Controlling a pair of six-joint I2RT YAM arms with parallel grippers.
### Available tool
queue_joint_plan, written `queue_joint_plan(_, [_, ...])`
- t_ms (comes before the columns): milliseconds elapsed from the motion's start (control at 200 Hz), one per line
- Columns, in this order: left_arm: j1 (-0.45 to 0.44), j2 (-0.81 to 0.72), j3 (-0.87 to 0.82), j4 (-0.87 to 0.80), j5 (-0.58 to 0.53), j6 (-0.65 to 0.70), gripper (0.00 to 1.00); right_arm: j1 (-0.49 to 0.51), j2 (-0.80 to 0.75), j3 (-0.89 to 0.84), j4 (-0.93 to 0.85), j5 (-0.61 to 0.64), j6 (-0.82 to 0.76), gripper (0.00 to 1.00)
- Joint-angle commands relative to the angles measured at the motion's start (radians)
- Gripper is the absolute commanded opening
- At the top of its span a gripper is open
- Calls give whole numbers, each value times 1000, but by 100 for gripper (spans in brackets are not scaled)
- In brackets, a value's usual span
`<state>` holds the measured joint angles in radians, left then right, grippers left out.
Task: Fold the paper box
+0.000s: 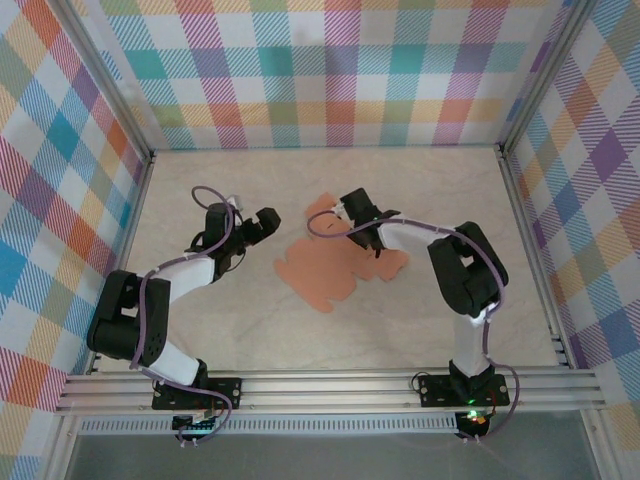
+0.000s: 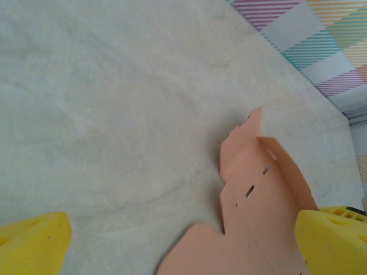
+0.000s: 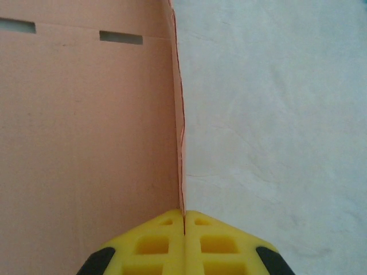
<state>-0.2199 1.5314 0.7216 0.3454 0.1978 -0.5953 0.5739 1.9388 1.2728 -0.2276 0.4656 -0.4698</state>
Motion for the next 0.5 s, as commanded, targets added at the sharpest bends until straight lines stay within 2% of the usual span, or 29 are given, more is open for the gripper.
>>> queue_joint_plan(0, [14,36,83,51,9,117,100,-35,-60,77,-170,-271,15,0])
queue_joint_plan(170, [2,127,264,-19,138,286,100,-83,-78,128,-259,-435,6,0])
queue_joint_plan(230, [-16,142,277,-1,157,354,100,-100,-79,139,-286,-492,8,0])
queue_joint_plan(350, [-67,160,265,62,224,583,99,-127,-83,147,-348,-581,-11,0])
queue_joint_plan(495, [-113,211,298,46,322,770,83,-155,-97,147,-440,-695,-38,0])
